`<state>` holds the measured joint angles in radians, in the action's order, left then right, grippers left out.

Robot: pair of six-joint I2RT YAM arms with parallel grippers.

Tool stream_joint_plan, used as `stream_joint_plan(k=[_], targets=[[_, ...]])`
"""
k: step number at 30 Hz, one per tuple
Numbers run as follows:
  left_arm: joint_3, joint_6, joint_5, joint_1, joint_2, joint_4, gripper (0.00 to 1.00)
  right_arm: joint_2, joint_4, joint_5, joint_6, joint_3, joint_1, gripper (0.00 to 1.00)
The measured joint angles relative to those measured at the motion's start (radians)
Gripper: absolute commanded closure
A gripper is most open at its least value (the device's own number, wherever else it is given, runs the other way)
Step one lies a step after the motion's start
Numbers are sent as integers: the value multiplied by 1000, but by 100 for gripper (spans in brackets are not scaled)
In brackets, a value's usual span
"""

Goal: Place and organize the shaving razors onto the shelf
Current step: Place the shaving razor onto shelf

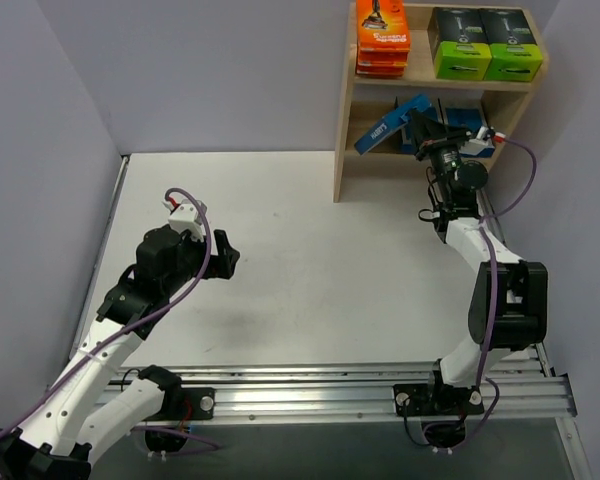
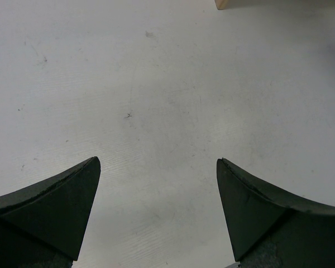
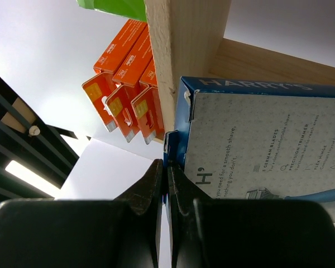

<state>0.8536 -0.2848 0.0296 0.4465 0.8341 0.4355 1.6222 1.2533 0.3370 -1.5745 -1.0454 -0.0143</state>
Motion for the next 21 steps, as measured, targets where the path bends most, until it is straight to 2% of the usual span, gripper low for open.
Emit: stream_joint_plan(k=[21], targets=[[0,0,0,11,-2,0,6,63,11,-26,-7,-64,48,100]])
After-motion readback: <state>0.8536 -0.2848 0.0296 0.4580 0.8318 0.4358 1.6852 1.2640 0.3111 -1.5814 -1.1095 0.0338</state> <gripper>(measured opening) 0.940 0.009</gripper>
